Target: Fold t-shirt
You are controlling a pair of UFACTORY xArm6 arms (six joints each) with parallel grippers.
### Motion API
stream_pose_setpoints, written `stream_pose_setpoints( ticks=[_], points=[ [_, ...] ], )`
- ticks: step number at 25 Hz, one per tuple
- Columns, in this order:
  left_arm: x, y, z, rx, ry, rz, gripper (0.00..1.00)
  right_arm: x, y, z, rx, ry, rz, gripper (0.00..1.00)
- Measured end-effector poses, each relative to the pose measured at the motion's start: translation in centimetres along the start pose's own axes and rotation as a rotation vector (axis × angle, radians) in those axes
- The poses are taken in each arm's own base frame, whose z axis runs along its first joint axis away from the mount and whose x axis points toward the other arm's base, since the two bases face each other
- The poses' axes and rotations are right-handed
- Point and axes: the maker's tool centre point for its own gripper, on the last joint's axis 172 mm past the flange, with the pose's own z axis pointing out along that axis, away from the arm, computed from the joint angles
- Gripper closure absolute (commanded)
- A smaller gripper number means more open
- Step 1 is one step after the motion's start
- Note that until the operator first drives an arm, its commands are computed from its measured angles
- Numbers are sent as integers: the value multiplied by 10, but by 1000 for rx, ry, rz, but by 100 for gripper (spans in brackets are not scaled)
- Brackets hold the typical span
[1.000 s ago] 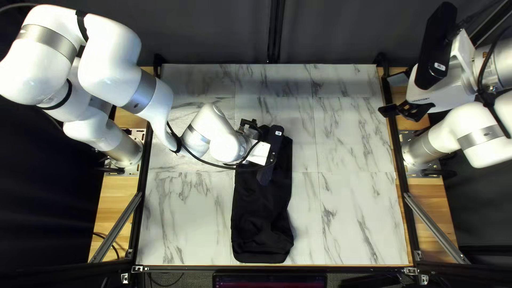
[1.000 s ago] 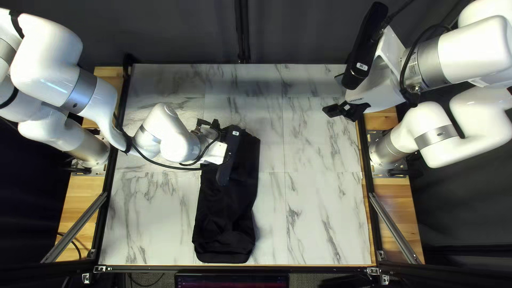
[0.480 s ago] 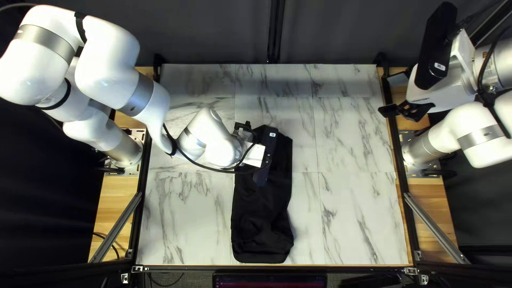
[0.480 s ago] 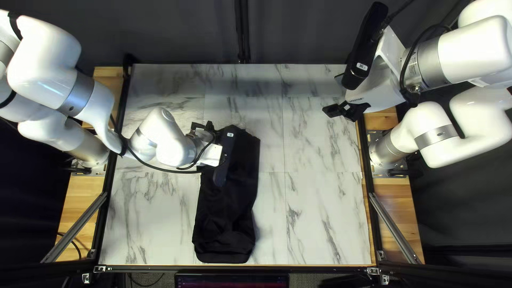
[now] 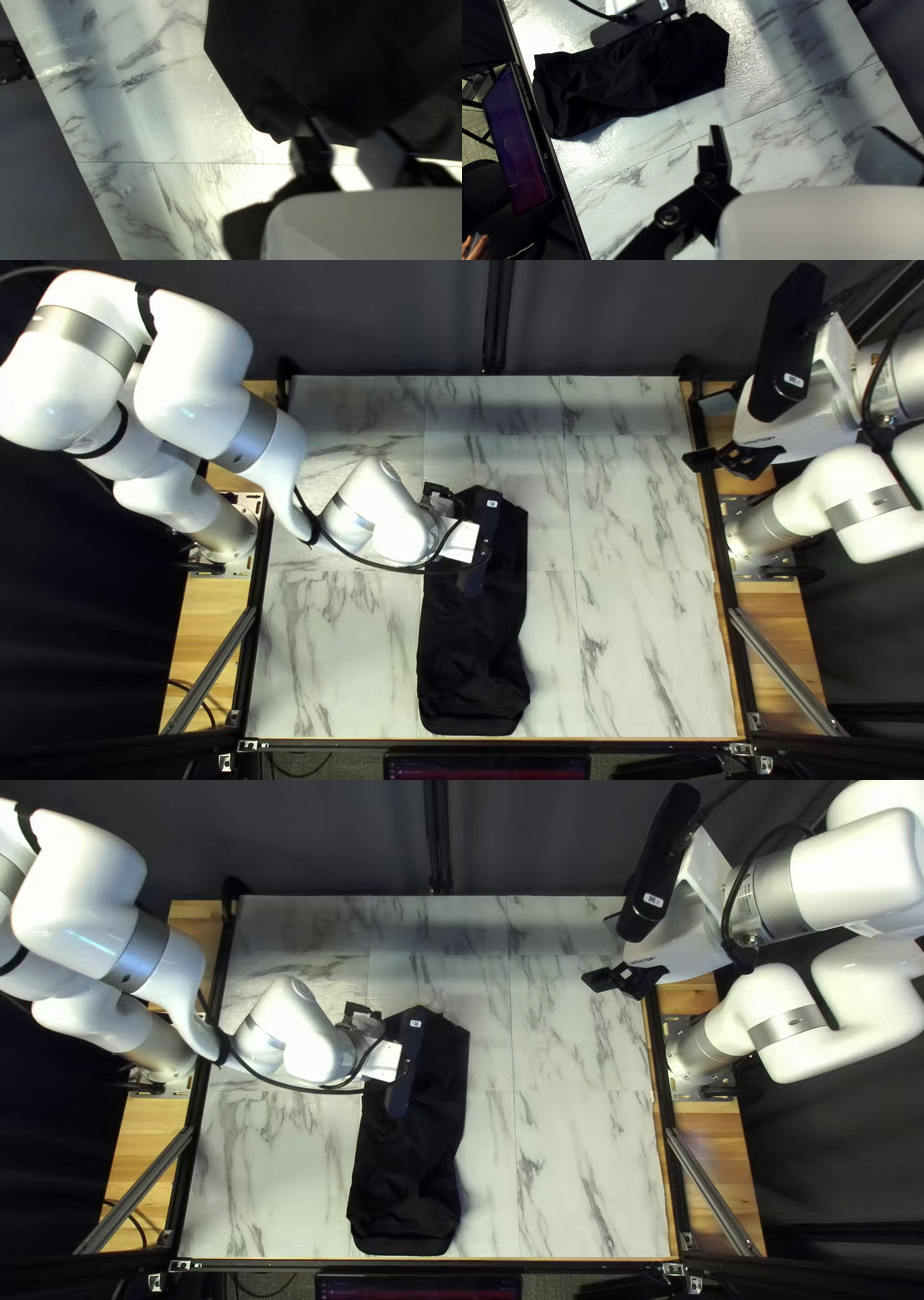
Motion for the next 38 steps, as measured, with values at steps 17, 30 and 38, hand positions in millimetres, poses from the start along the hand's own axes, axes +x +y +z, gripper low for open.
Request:
stream_pose_setpoints(
  ticks=[17, 30, 38],
  points=[
    [44, 8, -68, -114, -89, -45, 95, 0, 0, 0, 0, 0, 0, 0],
    [60, 24, -91, -145, -136, -43, 0, 0, 0, 0, 0, 0, 0, 0],
    [15, 31, -70, -140, -117, -62, 0, 0, 0, 0, 0, 0, 0, 0]
  ],
)
